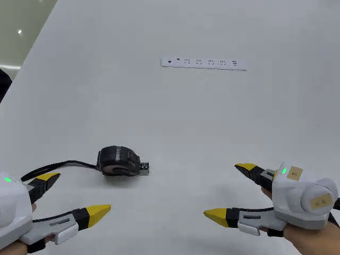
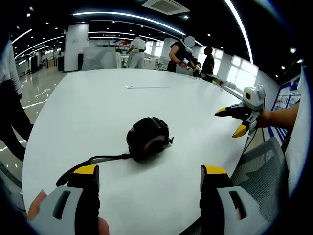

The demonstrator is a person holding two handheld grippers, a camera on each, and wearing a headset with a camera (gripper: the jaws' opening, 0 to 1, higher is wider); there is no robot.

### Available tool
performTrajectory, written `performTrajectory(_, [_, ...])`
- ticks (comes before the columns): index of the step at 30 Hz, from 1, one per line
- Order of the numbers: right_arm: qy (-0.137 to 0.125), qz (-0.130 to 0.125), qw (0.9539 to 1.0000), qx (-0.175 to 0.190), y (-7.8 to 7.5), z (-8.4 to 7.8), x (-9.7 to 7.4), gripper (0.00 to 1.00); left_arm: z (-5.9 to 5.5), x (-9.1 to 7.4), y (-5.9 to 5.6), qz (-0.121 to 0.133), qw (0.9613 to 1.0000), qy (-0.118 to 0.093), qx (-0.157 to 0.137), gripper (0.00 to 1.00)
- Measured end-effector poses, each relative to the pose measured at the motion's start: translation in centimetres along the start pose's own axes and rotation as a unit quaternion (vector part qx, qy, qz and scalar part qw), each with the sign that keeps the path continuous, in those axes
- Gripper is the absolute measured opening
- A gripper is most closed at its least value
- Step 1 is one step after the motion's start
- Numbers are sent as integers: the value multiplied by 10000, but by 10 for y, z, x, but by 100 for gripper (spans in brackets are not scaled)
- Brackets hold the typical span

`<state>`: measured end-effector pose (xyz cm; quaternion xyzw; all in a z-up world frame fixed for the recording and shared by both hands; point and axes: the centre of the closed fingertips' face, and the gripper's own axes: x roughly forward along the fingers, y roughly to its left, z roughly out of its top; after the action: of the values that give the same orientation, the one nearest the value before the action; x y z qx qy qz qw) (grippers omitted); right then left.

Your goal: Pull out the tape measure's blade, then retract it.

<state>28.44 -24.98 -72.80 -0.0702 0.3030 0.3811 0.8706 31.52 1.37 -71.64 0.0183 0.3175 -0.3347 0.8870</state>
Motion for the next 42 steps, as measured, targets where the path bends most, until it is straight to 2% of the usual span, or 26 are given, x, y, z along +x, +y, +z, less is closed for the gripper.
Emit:
performTrajectory(2, [-69,-19,9999,71,1,-1,-5,83,0,-2,0,-10,10000,-15,5,84])
performTrajectory(4, [-29,-61,10000,19,1,-3,-8,83,-2,-5,0,-34,10000,16,62,84])
performTrajectory(9, [-120,-127,9998,84,0,-4,-21,85,-3,-12,-4,-191,9997,34,142,86])
performTrajectory(14, [-130,-191,9997,35,-2,-2,-30,86,-4,-18,-4,-164,9991,99,391,90])
performTrajectory(23, [-127,-289,9995,21,-10,-2,-41,88,-3,-26,-4,-172,9986,54,507,97])
performTrajectory(28, [-101,-342,9994,4,-11,-4,-46,88,-6,-29,-3,-179,9982,116,569,95])
performTrajectory(30, [-95,-372,9993,8,-12,-6,-49,88,-5,-30,0,-107,9980,82,619,94])
performTrajectory(31, [-116,-371,9992,23,-12,-6,-49,88,-5,-31,-1,-160,9983,86,550,93])
performTrajectory(34, [-112,-379,9992,37,-12,-7,-49,88,-6,-31,1,-107,9984,79,557,91])
performTrajectory(36, [-116,-376,9992,52,-12,-7,-50,88,-5,-32,0,-76,9975,72,705,88])
performTrajectory(38, [-123,-371,9992,68,-12,-7,-50,88,-6,-32,-2,-161,9978,86,633,87])
performTrajectory(40, [-117,-377,9992,63,-12,-8,-50,88,-7,-32,-1,-106,9975,82,699,87])
performTrajectory(42, [-124,-383,9992,65,-11,-8,-51,88,-7,-32,-2,-127,9982,55,575,89])
